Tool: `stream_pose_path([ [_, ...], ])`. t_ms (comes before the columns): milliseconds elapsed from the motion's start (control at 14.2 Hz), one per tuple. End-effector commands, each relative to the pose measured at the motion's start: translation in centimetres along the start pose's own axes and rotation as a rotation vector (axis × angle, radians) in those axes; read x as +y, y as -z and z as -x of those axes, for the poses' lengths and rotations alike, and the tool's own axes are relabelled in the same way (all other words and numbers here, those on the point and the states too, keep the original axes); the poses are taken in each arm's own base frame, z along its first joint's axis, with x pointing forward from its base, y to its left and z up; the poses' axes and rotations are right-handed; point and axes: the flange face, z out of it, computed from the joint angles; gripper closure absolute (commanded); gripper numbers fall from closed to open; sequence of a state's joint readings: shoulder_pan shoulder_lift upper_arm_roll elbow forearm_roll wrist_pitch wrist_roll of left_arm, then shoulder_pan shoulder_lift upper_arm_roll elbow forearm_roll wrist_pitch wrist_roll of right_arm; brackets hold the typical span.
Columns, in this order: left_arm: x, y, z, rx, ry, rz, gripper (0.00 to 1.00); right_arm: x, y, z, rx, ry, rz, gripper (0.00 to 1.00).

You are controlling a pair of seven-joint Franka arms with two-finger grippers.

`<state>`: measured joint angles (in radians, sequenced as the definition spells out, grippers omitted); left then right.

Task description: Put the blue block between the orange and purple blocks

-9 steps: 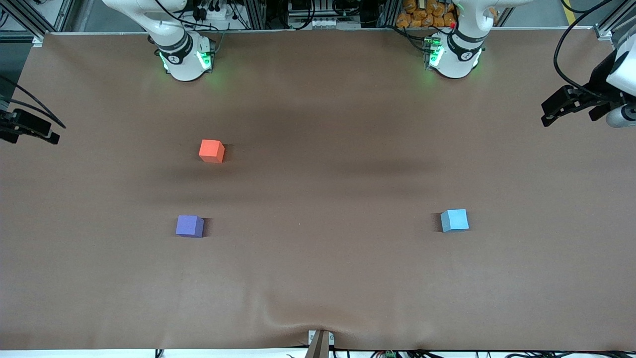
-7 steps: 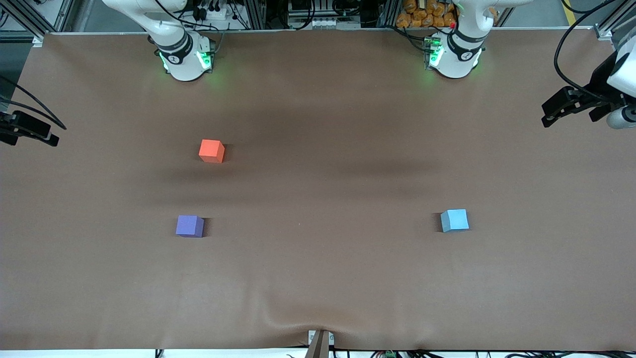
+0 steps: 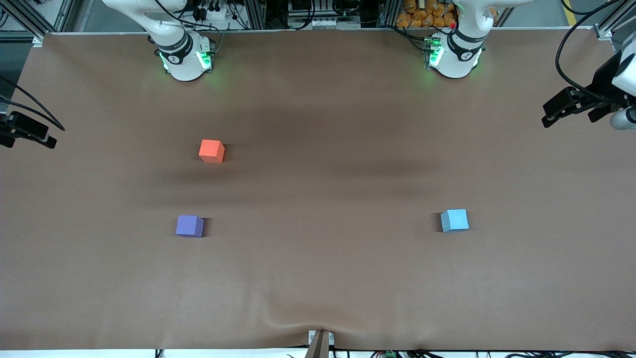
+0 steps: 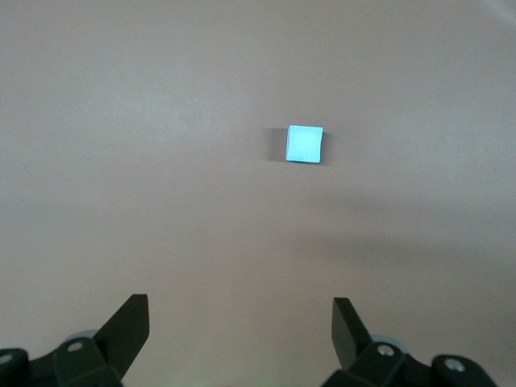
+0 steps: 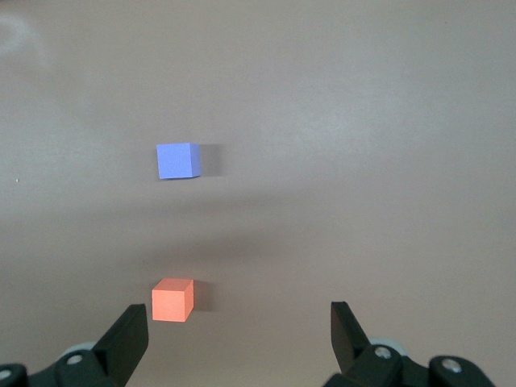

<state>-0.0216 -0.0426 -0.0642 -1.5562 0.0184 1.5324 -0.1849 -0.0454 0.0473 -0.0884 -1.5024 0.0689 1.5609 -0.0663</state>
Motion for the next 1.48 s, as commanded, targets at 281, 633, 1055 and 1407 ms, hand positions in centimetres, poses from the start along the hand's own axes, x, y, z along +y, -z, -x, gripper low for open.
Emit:
stream_pose_path([
  [281,0.9,-2.0,-0.9,-0.026,-0.048,0.015,0.00,-2.4,1.8,0.7,-0.014,0.035,-0.019,0.00],
  [633,1.6,-3.2,-1.0,-0.025,-0.067,0.003,0.00,-2.3,1.5,1.2,-0.054,0.037,-0.021,0.00],
  [1055,2.7,-8.3,-2.8,0.003,-0.079,0.011,0.00,-2.3,1.4,1.2,-0.059,0.037,-0.019,0.00],
  [1407,4.0,-14.1,-4.1,0.006,-0.097,0.014,0.00,-2.6,1.4,1.2,-0.061,0.040,-0.019,0.00],
])
